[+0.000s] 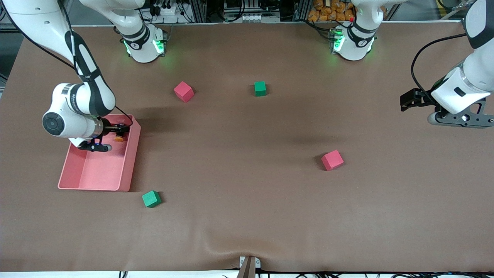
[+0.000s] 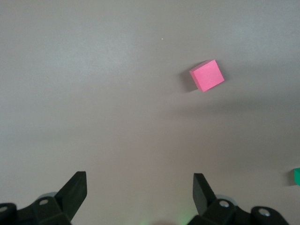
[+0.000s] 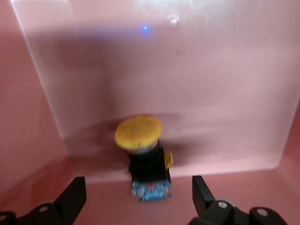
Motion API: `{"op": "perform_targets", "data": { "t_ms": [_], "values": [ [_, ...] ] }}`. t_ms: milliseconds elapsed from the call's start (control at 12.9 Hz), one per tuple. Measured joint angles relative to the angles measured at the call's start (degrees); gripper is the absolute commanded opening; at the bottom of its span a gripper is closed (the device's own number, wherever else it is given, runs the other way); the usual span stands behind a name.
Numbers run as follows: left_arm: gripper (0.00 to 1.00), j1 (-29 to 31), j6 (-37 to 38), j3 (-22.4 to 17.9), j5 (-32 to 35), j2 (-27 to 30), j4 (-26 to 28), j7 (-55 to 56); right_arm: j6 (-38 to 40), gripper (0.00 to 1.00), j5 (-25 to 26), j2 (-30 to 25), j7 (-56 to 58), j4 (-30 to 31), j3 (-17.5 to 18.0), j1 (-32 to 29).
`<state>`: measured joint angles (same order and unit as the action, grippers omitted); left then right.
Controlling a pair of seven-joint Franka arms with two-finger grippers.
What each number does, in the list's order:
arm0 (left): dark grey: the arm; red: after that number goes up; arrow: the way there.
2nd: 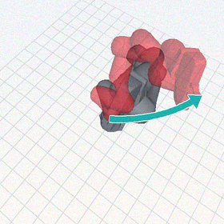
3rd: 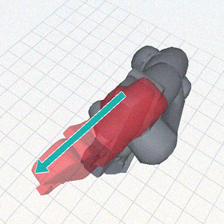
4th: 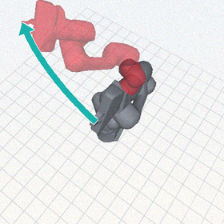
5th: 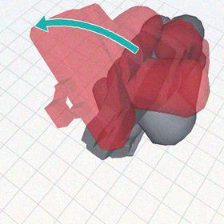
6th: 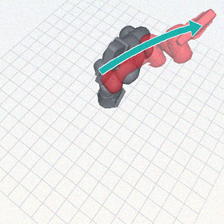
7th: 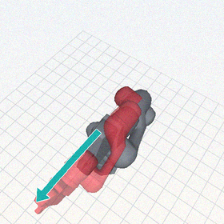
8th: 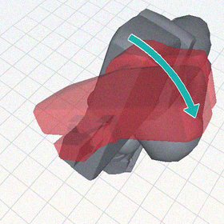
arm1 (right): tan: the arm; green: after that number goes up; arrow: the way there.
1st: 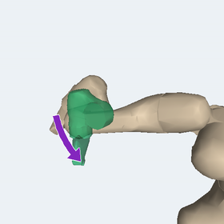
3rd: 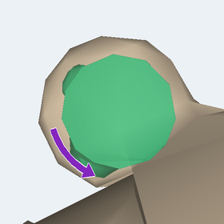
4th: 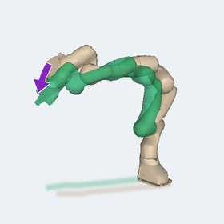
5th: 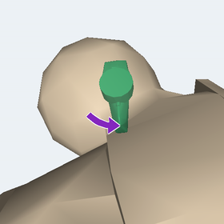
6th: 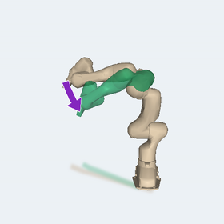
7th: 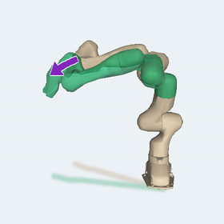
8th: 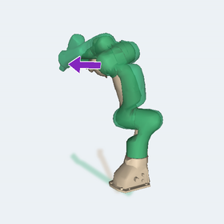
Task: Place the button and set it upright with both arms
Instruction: 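Lower the right gripper and grasp the yellow button's black body, then lift the button with the right gripper while the left gripper approaches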
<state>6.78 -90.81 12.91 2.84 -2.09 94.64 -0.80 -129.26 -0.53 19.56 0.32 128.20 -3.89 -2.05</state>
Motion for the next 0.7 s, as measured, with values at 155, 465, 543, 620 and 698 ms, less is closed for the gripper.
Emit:
{"op": "perform_targets", "data": {
  "t_ms": [155, 465, 543, 620, 698],
  "values": [
    [1.00, 0.00, 0.00, 0.00, 0.00, -0.02, 0.00, 0.03, -3.43, 0.80, 0.19, 2.17, 0.65, 0.02, -0.10, -0.37],
    [1.00, 0.01, 0.00, 0.00, 0.00, -0.04, 0.00, 0.05, -4.30, 0.00, 0.35, 3.66, 1.27, -0.22, -0.36, -0.79],
    [1.00, 0.01, 0.00, 0.00, 0.00, -0.04, 0.00, 0.06, -4.10, 0.00, 0.41, 3.36, 1.28, -0.23, -0.38, -0.91],
    [1.00, 0.01, 0.00, 0.00, 0.00, -0.05, 0.00, 0.06, -3.67, 0.00, 0.47, 3.06, 1.33, -0.28, -0.39, -1.04],
    [1.00, 0.01, 0.00, 0.00, 0.00, -0.06, 0.00, 0.07, -3.36, 0.00, 0.47, 3.02, 1.54, -0.29, -0.37, -1.05]
  ]
}}
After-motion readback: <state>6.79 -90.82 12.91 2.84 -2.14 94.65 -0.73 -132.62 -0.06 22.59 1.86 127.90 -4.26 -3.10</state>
